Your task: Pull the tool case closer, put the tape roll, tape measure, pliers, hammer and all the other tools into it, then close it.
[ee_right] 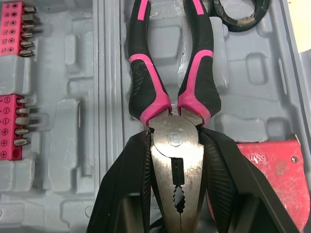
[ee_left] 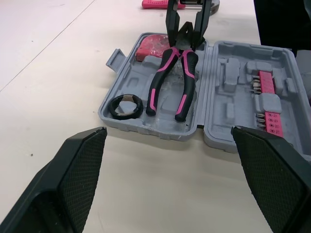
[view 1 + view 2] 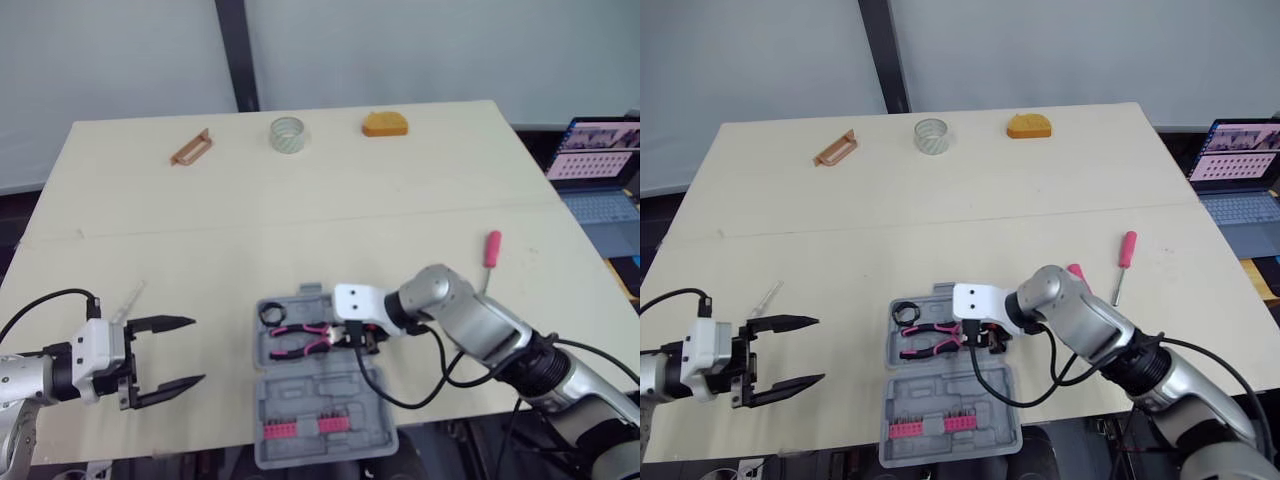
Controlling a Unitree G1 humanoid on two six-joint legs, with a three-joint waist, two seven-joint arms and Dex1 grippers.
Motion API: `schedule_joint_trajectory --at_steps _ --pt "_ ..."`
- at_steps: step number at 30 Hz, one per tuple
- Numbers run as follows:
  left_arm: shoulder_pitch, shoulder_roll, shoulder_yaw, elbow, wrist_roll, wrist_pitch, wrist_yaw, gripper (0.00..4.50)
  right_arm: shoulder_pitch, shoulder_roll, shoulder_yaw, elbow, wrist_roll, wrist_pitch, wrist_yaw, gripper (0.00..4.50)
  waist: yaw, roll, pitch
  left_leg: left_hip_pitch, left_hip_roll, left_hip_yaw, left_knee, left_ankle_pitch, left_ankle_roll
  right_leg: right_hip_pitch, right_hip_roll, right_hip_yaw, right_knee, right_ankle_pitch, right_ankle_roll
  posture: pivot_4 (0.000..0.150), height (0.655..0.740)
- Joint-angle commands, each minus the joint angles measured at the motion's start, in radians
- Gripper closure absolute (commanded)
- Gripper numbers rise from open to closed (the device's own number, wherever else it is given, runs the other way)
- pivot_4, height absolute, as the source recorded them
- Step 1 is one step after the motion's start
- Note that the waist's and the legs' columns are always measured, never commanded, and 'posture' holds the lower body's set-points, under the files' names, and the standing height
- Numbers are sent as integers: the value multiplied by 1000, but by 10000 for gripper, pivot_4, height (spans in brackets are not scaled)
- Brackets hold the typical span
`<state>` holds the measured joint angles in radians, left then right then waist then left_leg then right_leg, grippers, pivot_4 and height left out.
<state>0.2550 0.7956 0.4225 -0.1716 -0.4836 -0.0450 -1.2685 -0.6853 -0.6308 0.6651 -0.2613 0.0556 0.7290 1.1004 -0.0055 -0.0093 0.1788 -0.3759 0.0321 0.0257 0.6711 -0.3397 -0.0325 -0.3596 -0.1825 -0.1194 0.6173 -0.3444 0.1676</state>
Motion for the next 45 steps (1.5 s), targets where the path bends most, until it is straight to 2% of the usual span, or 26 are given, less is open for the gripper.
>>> schedule_joint_trajectory --at_steps 1,22,24,25,26,29,30,35,37,40,45 --pt "6 15 23 0 -3 -8 7 961 -16 13 1 -7 -4 -7 20 34839 0 0 0 0 0 0 0 0 0 0 0 0 0 0 0 1500 7400" --pt "34 21 18 -52 -9 15 31 961 4 70 -7 24 -3 8 23 34839 -1 0 0 0 0 0 -1 0 0 0 0 0 0 0 0 1500 7400" --pt "34 21 15 -48 -7 13 31 0 8 70 -10 14 8 18 30 24545 -1 0 0 0 0 0 -1 0 0 0 0 0 0 0 0 1500 7400" --pt "33 22 14 -46 -5 12 30 0 11 70 -13 7 14 22 32 22002 -1 0 0 0 0 0 -1 0 0 0 0 0 0 0 0 1500 7400" --pt "32 23 12 -44 -5 12 30 0 13 70 -15 3 18 26 32 17520 -1 0 0 0 0 0 -1 0 0 0 0 0 0 0 0 1500 7400" --pt "26 24 8 -41 -3 11 31 0 11 58 -33 -6 28 38 31 2362 -1 0 0 0 0 0 -1 0 0 0 0 0 0 0 0 1500 7400" --pt "25 24 7 -40 -3 11 32 0 10 53 -37 -10 31 39 33 400 -1 0 0 0 0 0 -1 0 0 0 0 0 0 0 0 1500 7400" --pt "11 27 0 -32 0 10 31 0 39 63 -131 -45 113 83 18 400 0 0 0 1 0 1 -1 0 0 0 0 0 0 0 0 1500 7400" --pt "3 27 -4 -29 1 11 32 0 80 89 -186 -48 147 45 -8 400 1 0 0 1 0 1 -1 0 0 0 0 0 0 0 0 1500 7400" --pt "-10 27 -10 -25 2 11 31 0 149 129 -246 -48 170 -50 -45 8830 1 0 0 1 0 1 -2 0 0 0 0 0 0 0 0 1500 7400" --pt "-28 25 -24 -23 3 15 30 0 248 181 -278 6 177 -198 -76 34615 1 0 0 3 0 2 -3 0 0 0 0 0 0 0 0 1500 7400"
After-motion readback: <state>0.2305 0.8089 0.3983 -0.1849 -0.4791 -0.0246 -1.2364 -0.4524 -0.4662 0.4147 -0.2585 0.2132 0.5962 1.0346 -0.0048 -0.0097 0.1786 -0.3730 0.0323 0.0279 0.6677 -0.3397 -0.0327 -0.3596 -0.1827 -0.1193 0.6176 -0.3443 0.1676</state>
